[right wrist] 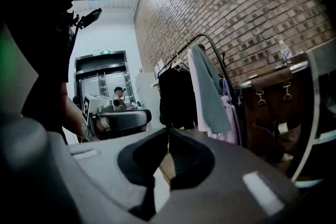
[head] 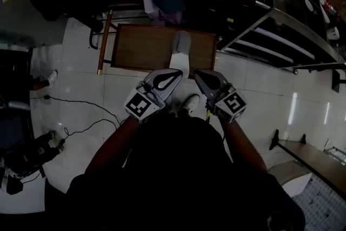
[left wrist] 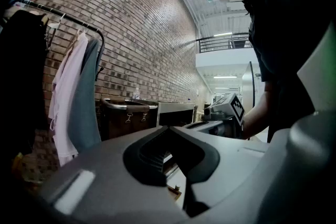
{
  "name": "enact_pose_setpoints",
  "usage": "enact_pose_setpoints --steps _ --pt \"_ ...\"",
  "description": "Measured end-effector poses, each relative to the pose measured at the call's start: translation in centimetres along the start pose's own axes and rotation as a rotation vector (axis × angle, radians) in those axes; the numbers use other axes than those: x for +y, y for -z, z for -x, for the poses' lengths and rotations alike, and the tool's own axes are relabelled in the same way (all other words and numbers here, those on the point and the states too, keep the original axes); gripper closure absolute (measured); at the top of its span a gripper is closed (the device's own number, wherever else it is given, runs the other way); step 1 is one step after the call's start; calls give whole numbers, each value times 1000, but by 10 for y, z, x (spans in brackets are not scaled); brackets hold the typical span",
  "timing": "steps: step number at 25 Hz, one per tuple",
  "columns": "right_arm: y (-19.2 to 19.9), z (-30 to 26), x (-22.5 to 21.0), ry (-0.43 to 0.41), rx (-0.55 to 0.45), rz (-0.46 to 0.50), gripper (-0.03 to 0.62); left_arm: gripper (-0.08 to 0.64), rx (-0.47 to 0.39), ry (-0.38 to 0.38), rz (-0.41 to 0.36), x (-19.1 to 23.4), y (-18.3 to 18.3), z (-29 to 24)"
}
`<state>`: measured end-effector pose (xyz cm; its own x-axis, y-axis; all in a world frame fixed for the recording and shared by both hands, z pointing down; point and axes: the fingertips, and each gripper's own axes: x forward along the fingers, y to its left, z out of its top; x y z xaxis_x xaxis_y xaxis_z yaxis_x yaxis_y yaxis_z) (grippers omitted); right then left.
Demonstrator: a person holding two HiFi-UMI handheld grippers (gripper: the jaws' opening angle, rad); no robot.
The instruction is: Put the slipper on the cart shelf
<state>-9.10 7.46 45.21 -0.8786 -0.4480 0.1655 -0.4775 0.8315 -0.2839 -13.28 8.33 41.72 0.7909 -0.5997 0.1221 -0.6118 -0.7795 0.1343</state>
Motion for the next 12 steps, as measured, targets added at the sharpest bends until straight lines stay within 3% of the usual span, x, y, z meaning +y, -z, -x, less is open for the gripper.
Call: enact_pose_setpoints --steps 6,12 --pt "24 -2 -17 -49 53 -53 588 558 41 -20 -20 0 16 -12" --pt "59 -15 -38 -12 126 -133 584 558 76 -8 -17 13 33 -18"
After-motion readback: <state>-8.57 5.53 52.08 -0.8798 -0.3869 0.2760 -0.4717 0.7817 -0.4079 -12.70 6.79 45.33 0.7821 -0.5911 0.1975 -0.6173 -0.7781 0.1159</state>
